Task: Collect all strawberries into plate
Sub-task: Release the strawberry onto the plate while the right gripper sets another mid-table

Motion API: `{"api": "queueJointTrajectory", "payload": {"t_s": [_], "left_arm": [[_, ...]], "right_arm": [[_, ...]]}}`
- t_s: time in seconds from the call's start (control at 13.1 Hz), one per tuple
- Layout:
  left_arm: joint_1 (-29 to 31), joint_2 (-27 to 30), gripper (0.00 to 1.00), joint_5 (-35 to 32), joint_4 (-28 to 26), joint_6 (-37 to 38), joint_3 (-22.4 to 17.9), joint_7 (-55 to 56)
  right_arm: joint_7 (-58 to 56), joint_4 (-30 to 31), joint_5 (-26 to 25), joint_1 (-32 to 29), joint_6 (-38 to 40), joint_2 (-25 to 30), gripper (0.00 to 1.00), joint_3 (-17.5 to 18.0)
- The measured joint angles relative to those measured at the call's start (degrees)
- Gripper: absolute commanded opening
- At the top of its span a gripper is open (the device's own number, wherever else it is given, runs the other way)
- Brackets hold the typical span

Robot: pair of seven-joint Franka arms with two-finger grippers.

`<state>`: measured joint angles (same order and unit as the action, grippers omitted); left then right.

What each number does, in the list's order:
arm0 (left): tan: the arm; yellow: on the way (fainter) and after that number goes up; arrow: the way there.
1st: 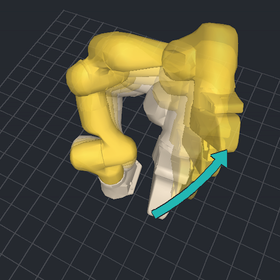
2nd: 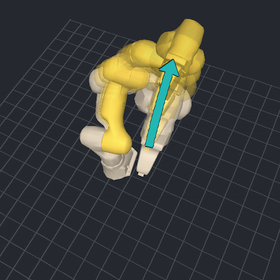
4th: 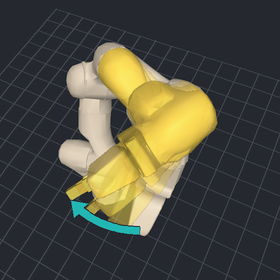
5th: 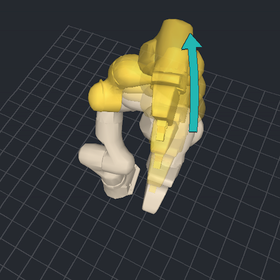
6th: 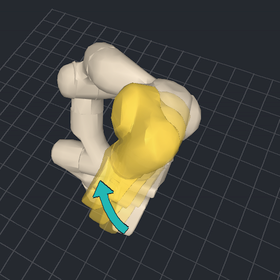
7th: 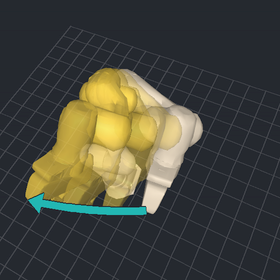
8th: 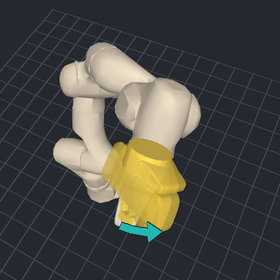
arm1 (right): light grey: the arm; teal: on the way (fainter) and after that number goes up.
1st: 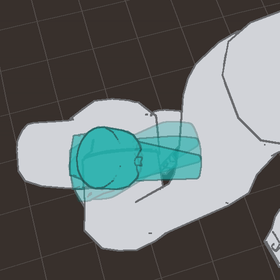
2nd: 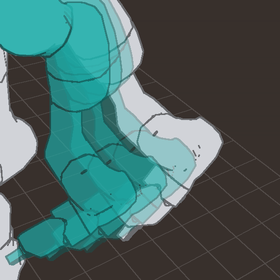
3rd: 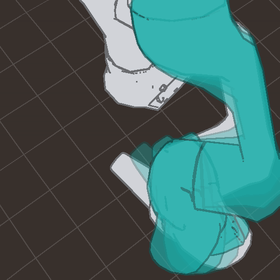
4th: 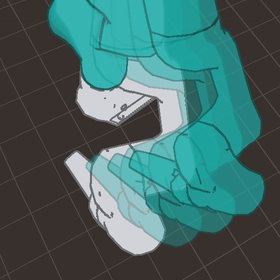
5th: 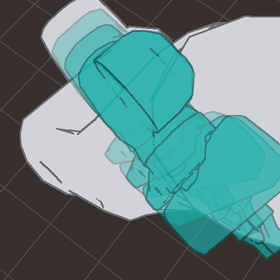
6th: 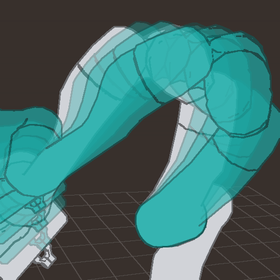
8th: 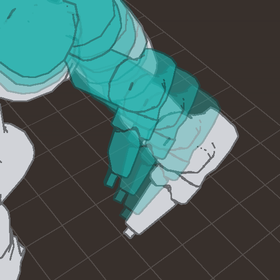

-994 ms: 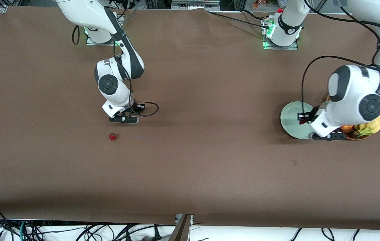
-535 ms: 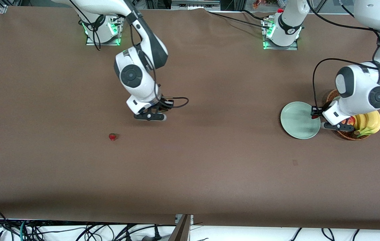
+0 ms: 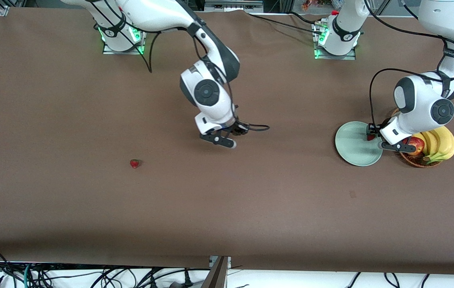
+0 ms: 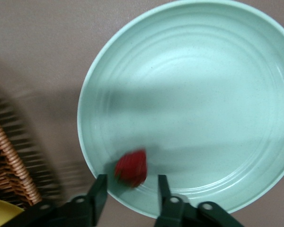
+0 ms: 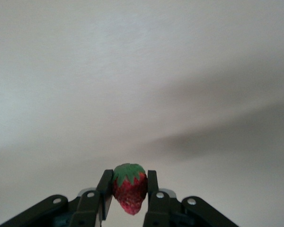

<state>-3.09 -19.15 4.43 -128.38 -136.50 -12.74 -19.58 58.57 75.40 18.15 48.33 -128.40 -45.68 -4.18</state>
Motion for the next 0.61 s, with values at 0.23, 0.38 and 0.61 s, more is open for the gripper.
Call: {"api": "queueJointTrajectory", "payload": {"t_s": [0.23,0.38,0.61], "left_arm": [[-0.20,0.13,1.00,0.00,3.48,3.41,0.02,-0.01],[-0.35,0.70,1.00,0.01,10.04,12.69,0.04,0.00],[-0.58,3.18,1.00,0.14,18.43,23.78,0.08,0.31]], "right_arm": [[12.11,-5.00,0.05,3.26,-10.52,-6.20,0.33,0.21],[16.66,-5.61,0.05,5.45,-16.36,-9.15,0.38,0.22],[21.27,-5.89,0.05,7.59,-21.34,-11.47,0.64,0.15]]}}
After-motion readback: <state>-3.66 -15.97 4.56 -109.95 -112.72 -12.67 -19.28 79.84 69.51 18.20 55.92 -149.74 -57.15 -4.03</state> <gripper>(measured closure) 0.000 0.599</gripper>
